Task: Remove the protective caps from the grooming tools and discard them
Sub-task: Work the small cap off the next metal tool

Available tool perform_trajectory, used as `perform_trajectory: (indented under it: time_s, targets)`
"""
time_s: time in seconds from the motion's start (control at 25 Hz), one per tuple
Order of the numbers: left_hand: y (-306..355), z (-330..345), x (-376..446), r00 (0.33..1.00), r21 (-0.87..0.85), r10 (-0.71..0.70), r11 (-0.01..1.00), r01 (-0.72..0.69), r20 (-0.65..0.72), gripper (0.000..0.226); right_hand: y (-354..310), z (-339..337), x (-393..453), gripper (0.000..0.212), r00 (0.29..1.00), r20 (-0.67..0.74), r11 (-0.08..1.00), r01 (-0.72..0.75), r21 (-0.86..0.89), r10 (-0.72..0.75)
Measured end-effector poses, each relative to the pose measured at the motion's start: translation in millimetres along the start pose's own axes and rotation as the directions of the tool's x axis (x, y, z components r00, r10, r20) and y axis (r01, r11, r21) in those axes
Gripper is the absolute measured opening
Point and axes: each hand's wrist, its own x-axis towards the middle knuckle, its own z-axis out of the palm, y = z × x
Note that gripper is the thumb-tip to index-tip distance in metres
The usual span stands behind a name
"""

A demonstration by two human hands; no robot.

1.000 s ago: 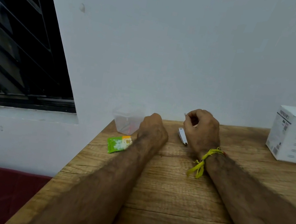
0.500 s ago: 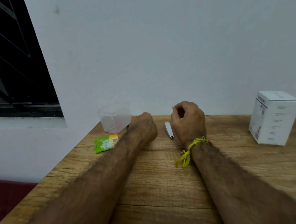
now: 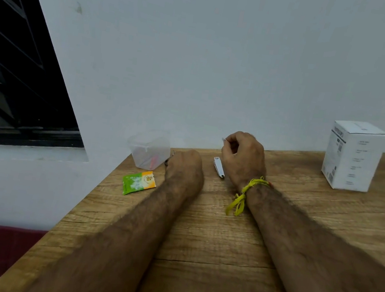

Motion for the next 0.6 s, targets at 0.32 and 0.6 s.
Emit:
perform_trajectory:
  time_s: [0.32, 0.6]
  targets:
    - [-6.8, -15.3, -29.3, 0.963, -0.817, -0.231, 0.523, 0.242, 0.137, 0.021, -0.5, -2.5, 0.9, 0.007, 0.999, 0.018, 1.000, -0.028, 0.005, 0.028]
    - [-12.7, -7.7, -35.0, 0.984, -0.964, -0.079, 0.204, 0.170, 0.157, 0.006, -10.4, 0.5, -5.2, 0.010, 0.975, 0.177, 0.980, -0.155, 0.123, 0.132]
